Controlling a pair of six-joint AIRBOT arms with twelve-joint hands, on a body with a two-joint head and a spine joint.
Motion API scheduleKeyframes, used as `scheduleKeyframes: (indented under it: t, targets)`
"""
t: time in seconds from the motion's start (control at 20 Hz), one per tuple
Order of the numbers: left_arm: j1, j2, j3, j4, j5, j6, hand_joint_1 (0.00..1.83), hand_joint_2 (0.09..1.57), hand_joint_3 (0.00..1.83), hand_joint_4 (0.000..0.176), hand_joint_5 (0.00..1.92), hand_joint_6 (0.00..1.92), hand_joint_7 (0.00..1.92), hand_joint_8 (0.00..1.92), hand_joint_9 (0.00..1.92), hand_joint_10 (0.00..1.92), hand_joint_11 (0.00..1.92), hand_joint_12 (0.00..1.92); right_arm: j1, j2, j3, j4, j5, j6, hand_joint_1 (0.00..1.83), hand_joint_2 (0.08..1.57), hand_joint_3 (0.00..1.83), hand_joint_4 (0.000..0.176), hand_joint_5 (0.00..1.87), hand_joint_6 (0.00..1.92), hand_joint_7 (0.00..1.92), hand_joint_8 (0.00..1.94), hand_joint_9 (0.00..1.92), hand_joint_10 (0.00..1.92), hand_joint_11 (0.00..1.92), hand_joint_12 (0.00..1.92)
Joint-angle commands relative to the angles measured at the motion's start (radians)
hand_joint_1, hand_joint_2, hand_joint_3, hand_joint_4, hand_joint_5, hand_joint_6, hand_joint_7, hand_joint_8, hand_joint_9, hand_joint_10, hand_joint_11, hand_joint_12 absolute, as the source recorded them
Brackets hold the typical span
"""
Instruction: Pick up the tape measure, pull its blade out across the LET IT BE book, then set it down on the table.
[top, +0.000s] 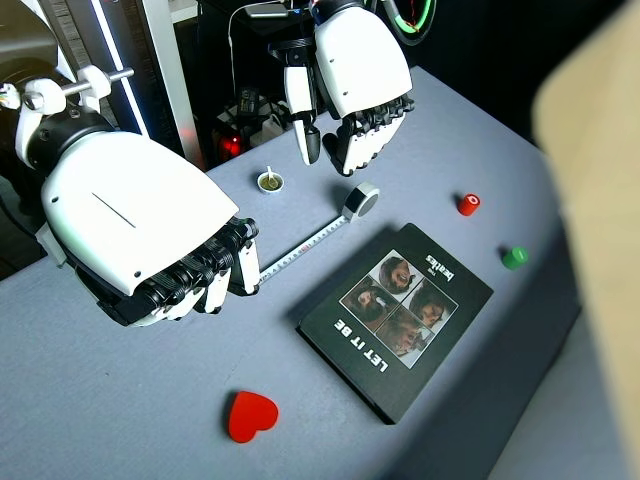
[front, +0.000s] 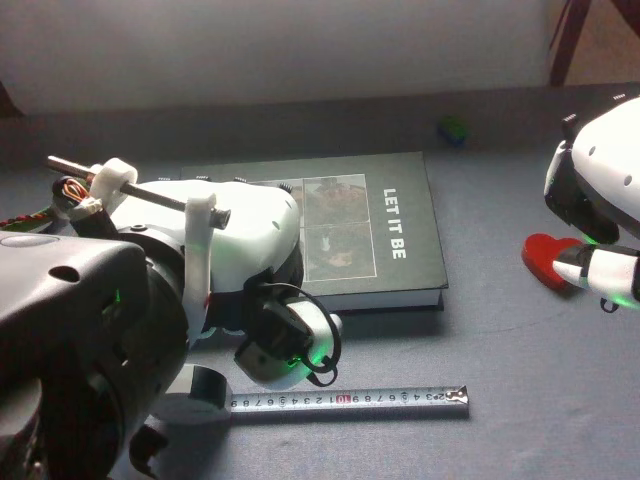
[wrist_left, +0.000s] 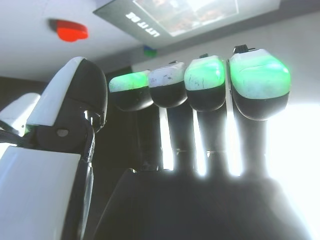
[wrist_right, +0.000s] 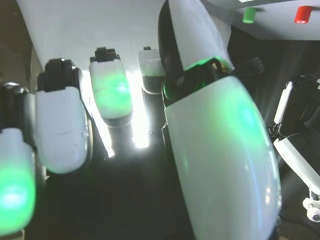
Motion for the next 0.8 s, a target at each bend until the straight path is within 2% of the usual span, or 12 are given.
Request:
scheduleKeyframes:
  t: [0.0, 0.05, 0.3, 0.4, 0.55, 0.6, 0.65, 0.75]
  targets:
    - [-0.015, 0.002, 0.004, 0.076, -0.002, 0.001, 0.22, 1.02, 0.10, 0.019, 0.25, 0.06, 0.23, 0.05, 0.20, 0.08, 0.00, 0.74, 0.004, 0.007, -0.004, -0.077, 0.031, 0.002, 0.26, 1.06, 0.11, 0.038, 0.09, 0.05, 0.07, 0.05, 0.07, 0.05, 0.00, 0.41]
    - [-0.015, 0.002, 0.006, 0.073, -0.002, 0.001, 0.22, 1.07, 0.01, 0.019, 0.27, 0.01, 0.25, 0.01, 0.22, 0.02, 0.00, 0.72, 0.005, 0.007, -0.005, -0.077, 0.031, 0.002, 0.25, 1.12, 0.01, 0.040, 0.10, 0.00, 0.09, 0.00, 0.08, 0.01, 0.00, 0.43]
    - [-0.033, 0.003, 0.049, 0.070, 0.046, 0.025, 0.26, 1.05, 0.00, 0.015, 0.29, 0.01, 0.26, 0.01, 0.23, 0.01, 0.00, 0.73, 0.002, 0.008, -0.006, -0.079, 0.031, 0.002, 0.25, 1.12, 0.00, 0.036, 0.08, 0.00, 0.07, 0.00, 0.10, 0.00, 0.00, 0.54]
    - [-0.042, 0.007, 0.083, 0.070, 0.098, 0.061, 0.29, 1.03, 0.00, 0.015, 0.29, 0.01, 0.26, 0.00, 0.23, 0.01, 0.00, 0.73, 0.002, 0.008, -0.006, -0.079, 0.030, 0.002, 0.26, 1.12, 0.00, 0.034, 0.07, 0.00, 0.05, 0.00, 0.07, 0.01, 0.00, 0.42]
    - [-0.041, 0.026, 0.129, 0.075, 0.183, 0.066, 0.44, 0.98, 0.00, 0.014, 0.30, 0.01, 0.27, 0.00, 0.21, 0.00, 0.00, 0.73, 0.002, 0.008, -0.007, -0.079, 0.029, 0.003, 0.21, 1.15, 0.00, 0.029, 0.08, 0.00, 0.07, 0.00, 0.08, 0.00, 0.00, 0.45]
    - [-0.035, 0.037, 0.144, 0.083, 0.218, 0.065, 0.50, 0.96, 0.00, 0.013, 0.30, 0.01, 0.27, 0.00, 0.21, 0.00, 0.00, 0.73, 0.001, 0.008, -0.007, -0.079, 0.029, 0.006, 0.22, 1.14, 0.00, 0.028, 0.10, 0.00, 0.10, 0.00, 0.12, 0.00, 0.00, 0.56]
    - [-0.031, 0.048, 0.156, 0.086, 0.246, 0.065, 0.58, 0.95, 0.00, 0.011, 0.30, 0.01, 0.27, 0.00, 0.21, 0.00, 0.00, 0.73, 0.001, 0.008, -0.007, -0.079, 0.029, 0.008, 0.23, 1.14, 0.00, 0.027, 0.12, 0.01, 0.12, 0.01, 0.13, 0.01, 0.00, 0.59]
    - [-0.022, 0.083, 0.188, 0.106, 0.322, 0.065, 0.64, 0.98, 0.00, 0.005, 0.35, 0.00, 0.32, 0.00, 0.28, 0.00, 0.01, 0.83, 0.001, 0.008, -0.007, -0.079, 0.027, 0.012, 0.23, 1.15, 0.00, 0.025, 0.15, 0.01, 0.17, 0.01, 0.17, 0.01, 0.00, 0.69]
